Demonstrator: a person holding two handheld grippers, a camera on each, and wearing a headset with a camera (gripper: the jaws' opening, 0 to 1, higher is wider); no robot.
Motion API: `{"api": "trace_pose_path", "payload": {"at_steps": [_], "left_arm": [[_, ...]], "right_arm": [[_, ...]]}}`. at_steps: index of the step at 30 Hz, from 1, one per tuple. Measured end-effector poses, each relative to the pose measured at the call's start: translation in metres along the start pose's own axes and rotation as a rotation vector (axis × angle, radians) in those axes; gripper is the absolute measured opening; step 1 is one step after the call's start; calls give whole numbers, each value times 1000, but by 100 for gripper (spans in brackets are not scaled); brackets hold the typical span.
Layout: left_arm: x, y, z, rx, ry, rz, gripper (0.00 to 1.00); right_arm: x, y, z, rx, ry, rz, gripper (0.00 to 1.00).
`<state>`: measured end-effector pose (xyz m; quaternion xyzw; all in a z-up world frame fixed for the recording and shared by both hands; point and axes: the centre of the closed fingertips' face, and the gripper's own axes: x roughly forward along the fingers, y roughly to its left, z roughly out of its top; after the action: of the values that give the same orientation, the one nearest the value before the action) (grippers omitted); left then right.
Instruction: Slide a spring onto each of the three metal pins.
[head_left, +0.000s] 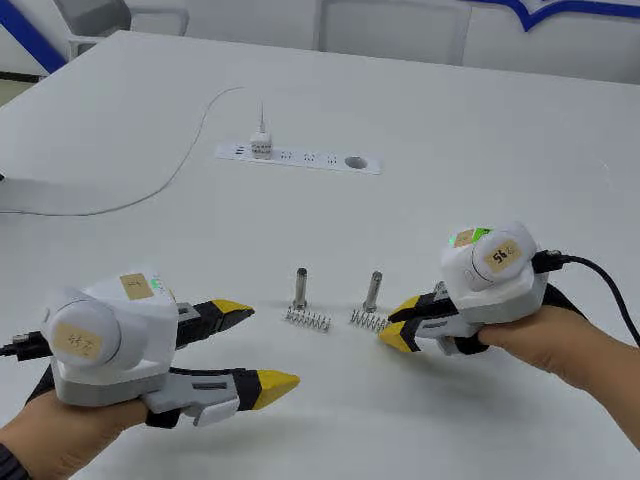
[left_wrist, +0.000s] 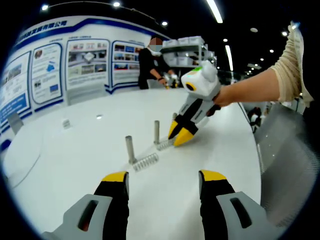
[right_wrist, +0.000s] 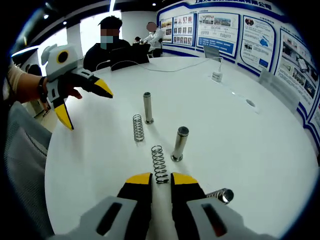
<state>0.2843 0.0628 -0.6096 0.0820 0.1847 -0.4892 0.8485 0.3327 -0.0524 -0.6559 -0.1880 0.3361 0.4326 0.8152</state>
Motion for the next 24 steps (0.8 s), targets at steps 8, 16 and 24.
{"api": "trace_pose_path", "payload": {"at_steps": [8, 16, 24], "left_arm": [[0, 0, -1, -1, 2, -1, 57], [-2, 1, -1, -1, 4, 2, 56], [-1, -1, -1, 1, 7, -3, 56]], "right_arm": [[2, 1, -2, 2, 12, 12, 14], [3, 3, -1, -1, 12, 17, 12], [2, 2, -2, 2, 15, 11, 12]]}}
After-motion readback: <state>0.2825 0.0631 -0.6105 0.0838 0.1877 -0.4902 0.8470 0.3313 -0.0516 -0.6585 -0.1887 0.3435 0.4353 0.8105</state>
